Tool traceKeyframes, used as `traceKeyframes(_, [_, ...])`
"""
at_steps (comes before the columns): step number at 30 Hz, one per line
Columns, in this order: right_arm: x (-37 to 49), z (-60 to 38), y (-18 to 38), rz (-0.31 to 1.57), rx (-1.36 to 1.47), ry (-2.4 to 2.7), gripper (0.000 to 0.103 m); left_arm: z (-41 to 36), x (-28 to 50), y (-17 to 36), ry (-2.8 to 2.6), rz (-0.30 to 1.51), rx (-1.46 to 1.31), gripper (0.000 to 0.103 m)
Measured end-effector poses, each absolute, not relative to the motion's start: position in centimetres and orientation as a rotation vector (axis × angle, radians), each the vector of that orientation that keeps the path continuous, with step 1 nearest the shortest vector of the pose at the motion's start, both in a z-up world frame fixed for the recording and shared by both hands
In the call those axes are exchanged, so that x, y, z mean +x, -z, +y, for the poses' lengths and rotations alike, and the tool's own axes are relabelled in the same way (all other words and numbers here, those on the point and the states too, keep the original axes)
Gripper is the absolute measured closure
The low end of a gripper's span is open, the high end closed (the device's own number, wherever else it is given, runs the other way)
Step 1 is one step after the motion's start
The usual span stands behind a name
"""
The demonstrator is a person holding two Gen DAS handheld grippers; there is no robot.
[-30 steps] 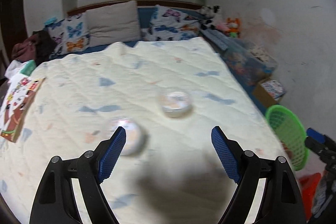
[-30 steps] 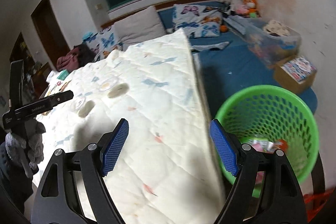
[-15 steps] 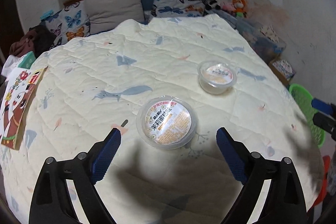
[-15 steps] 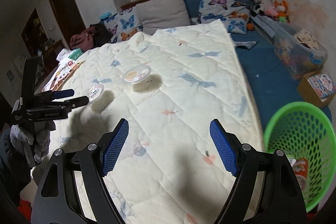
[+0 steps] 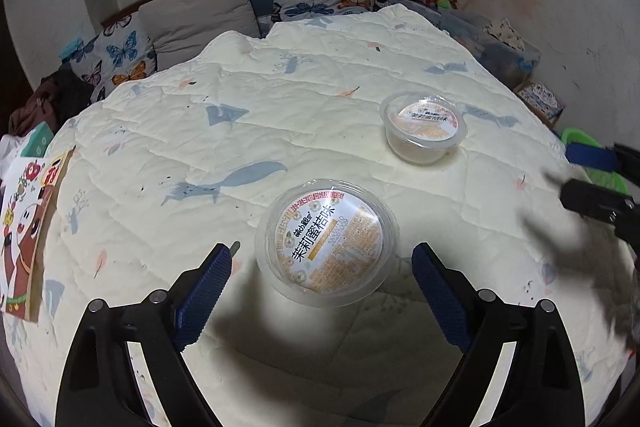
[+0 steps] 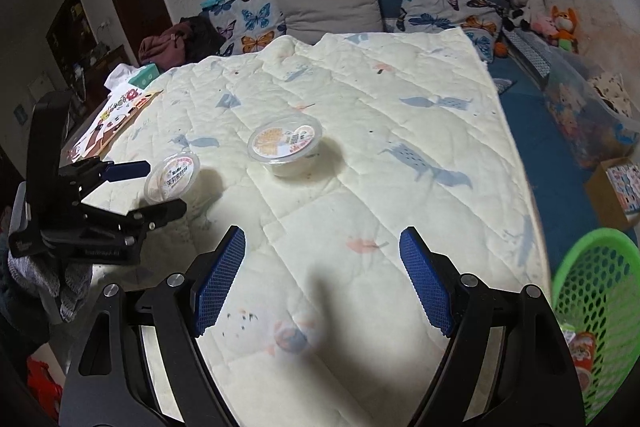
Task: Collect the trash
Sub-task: 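Grasp one clear dessert cup with the left tool while the right tool grasps the other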
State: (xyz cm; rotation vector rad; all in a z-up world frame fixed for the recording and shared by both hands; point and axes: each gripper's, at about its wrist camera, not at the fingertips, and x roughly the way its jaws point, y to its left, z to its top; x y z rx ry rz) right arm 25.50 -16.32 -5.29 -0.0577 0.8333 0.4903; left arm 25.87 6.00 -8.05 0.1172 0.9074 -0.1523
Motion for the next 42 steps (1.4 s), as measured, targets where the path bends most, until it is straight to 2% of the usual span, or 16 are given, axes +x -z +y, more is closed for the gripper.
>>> traceKeyframes(8, [27.2,-15.1,5.7,0.847,-0.067,-0.503,0.024,6.4,26.4,8.7,0.142,0.909,0.105,0.039])
traceKeyframes(32, [33.7,-7.7,8.8,0.881,-0.132,-0.528,0.024,8.9,23.2,5.9,0.116,0.839,0.045,0.042])
traceKeyframes(35, [34.1,-7.4,9.1,0.888,-0.133,-0.517,0.031,9.1,23.0,5.8,0.118,0.837,0.033,0.042])
traceKeyframes(36, [34.2,-7.4,9.2,0.895,-0.133,-0.519,0.038,9.1,23.0,5.8,0.118,0.838,0.031,0.042])
traceKeyframes(37, [34.2,-7.4,9.3,0.898,-0.130,-0.518,0.040,9.2,23.0,5.8,0.116,0.837,0.030,0.042])
traceKeyframes(42, [33.1,-8.1,8.5,0.878,-0.126,-0.516,0.041,9.1,22.8,5.8,0.119,0.836,0.016,0.042])
